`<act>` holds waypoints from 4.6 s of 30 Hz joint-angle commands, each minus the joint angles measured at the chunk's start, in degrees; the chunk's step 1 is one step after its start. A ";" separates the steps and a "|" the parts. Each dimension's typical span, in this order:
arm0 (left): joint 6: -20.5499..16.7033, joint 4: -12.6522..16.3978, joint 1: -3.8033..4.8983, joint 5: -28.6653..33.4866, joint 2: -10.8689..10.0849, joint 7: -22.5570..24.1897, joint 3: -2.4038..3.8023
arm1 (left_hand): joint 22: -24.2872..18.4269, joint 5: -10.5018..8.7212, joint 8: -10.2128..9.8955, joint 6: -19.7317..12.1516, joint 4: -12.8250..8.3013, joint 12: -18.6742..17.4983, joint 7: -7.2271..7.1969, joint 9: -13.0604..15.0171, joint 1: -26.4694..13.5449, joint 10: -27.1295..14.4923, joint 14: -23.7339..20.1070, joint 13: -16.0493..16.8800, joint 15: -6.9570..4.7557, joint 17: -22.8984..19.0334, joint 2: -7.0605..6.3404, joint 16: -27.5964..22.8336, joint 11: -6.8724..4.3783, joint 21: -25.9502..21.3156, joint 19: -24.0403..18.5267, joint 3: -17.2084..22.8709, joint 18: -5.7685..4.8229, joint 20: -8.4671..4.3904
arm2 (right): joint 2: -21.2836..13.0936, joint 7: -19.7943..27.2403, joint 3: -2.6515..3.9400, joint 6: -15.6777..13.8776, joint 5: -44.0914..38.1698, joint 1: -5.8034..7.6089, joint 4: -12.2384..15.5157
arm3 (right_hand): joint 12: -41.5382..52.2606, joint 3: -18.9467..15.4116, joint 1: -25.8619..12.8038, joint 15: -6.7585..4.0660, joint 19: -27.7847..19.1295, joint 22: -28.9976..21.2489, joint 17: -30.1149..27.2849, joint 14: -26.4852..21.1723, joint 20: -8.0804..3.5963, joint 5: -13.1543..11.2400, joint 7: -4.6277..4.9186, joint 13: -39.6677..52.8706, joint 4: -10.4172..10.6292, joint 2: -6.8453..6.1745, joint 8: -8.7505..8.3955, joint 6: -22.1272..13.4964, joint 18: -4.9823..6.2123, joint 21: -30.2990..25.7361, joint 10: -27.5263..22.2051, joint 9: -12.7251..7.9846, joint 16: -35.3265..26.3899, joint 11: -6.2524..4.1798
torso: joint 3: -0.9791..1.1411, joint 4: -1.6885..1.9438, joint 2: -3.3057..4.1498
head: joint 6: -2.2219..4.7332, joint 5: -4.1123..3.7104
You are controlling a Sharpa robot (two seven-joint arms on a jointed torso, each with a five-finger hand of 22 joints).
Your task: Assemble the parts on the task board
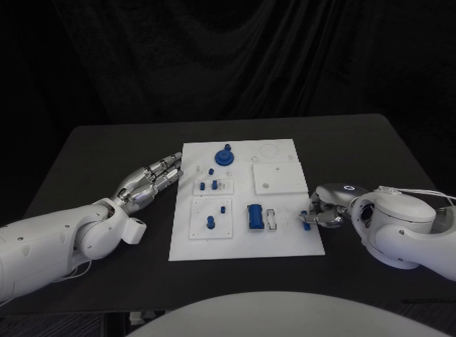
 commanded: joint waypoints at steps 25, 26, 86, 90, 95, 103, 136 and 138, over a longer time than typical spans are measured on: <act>0.58 0.18 -0.10 0.06 -0.07 0.43 0.05 | -0.10 0.13 0.37 0.22 -0.11 -0.10 0.11 0.07 0.22 0.19 -0.02 -0.04 0.27 -0.09 -0.30 -0.21 0.13 -0.20 0.05 0.42 0.21 0.26 | 2.98 1.04 0.00 -1.38 6.87 -2.27 -3.74 | 0.15 9.01 11.34 0.27 2.77 12.21 5.55 4.23 0.17 7.55 0.86 15.10 -9.47 -1.46 -6.10 1.34 0.34 -1.89 6.17 -4.76 -0.98 0.68 | -0.02 0.00 0.01 | -0.01 0.48; 0.58 0.18 -0.11 0.06 -0.08 0.43 0.05 | -0.10 0.11 0.38 0.23 -0.13 -0.09 0.18 0.07 0.23 0.21 -0.02 -0.04 0.26 -0.09 -0.30 -0.21 0.14 -0.20 0.05 0.43 0.22 0.26 | 2.96 1.12 0.00 -1.57 8.49 -2.28 -3.80 | 0.15 9.54 11.34 0.30 2.75 12.19 5.52 4.23 0.19 7.79 0.89 15.10 -9.84 -1.56 -6.11 1.45 0.35 -1.95 6.17 -4.77 -0.99 0.71 | -0.02 0.01 0.01 | -0.01 0.52; 0.95 -0.30 -0.16 0.06 0.64 0.35 0.05 | -0.10 -0.12 0.35 0.08 -0.30 -0.08 0.63 0.05 0.30 0.23 -0.02 -0.03 0.26 -0.09 -0.26 -0.21 0.21 -0.20 0.05 0.52 0.29 0.31 | 9.21 8.24 0.24 -5.96 43.08 0.44 -7.06 | 0.15 14.72 4.29 0.40 2.48 11.92 5.11 4.17 0.31 1.79 0.95 15.10 -11.18 -0.85 -5.56 1.05 0.57 -2.82 6.17 -4.21 -1.05 0.80 | 0.01 0.07 0.04 | -0.01 1.38; 0.98 -0.31 -0.17 0.06 0.66 0.32 0.05 | -0.10 -0.12 0.35 0.08 -0.30 -0.08 0.63 0.05 0.30 0.23 -0.02 -0.03 0.26 -0.09 -0.26 -0.21 0.21 -0.20 0.05 0.52 0.29 0.31 | 9.41 7.84 0.24 -5.37 42.74 0.38 -7.29 | 0.15 14.57 3.93 0.42 2.46 11.91 5.07 4.16 0.33 0.67 0.96 15.10 -11.02 -0.88 -5.56 1.03 0.58 -2.88 6.17 -4.24 -1.07 0.81 | 0.00 0.00 0.00 | -0.01 1.51; 1.01 -0.32 -0.18 0.06 0.65 0.28 0.05 | -0.10 -0.12 0.35 0.08 -0.30 -0.08 0.63 0.05 0.30 0.23 -0.02 -0.03 0.26 -0.09 -0.26 -0.21 0.21 -0.20 0.05 0.52 0.29 0.31 | 9.58 7.66 0.24 -4.96 42.59 0.35 -7.42 | 0.15 14.09 3.12 0.45 2.45 11.89 4.98 4.15 0.37 -2.87 1.00 15.10 -10.48 -0.83 -5.64 0.94 0.59 -2.96 6.17 -4.37 -1.10 0.85 | 0.00 -0.04 0.00 | -0.01 1.66; 1.12 -0.33 -0.19 0.06 0.66 0.16 0.05 | -0.10 0.00 0.35 0.05 -0.35 -0.09 0.71 0.05 0.33 0.21 -0.02 -0.04 0.31 -0.09 -0.21 -0.21 0.15 -0.20 0.05 0.57 0.28 0.35 | 9.85 7.63 0.24 -4.67 42.53 0.27 -7.58 | 0.15 11.28 0.06 0.80 2.26 11.72 4.71 4.10 0.65 -12.65 1.45 15.10 -7.66 -1.21 -6.01 0.45 0.70 -3.51 6.17 -4.80 -1.20 1.27 | -0.01 0.02 0.02 | -0.01 1.78; 1.62 -0.57 -0.26 0.06 0.76 -0.47 0.05 | -0.10 0.00 0.39 0.21 -0.44 -0.10 0.98 0.08 0.34 0.18 -0.02 -0.04 0.58 -0.09 -0.12 -0.21 -0.10 -0.20 0.05 0.65 0.19 0.49 | 10.07 10.30 0.26 -6.03 42.52 0.22 -7.87 | 0.15 3.09 -3.48 0.58 1.91 11.45 4.71 4.09 0.52 -19.62 1.05 15.10 -1.45 0.27 -1.01 -1.50 0.93 -4.48 6.17 -2.19 -1.15 0.97 | 0.00 -0.05 -0.01 | -0.01 2.08; 1.66 -0.58 -0.27 0.06 0.76 -0.52 0.05 | -0.10 -0.08 0.41 0.28 -0.45 -0.10 1.11 0.09 0.32 0.16 -0.02 -0.05 0.65 -0.09 -0.10 -0.21 -0.13 -0.20 0.05 0.67 0.16 0.52 | 10.09 10.42 0.26 -6.23 42.52 0.22 -7.89 | 0.15 2.62 -3.39 0.46 1.90 11.45 4.63 4.08 0.45 -19.55 0.90 15.10 -1.10 0.43 0.31 -1.72 0.93 -4.51 6.17 -1.39 -1.18 0.81 | -0.02 -0.01 -0.03 | -0.01 2.09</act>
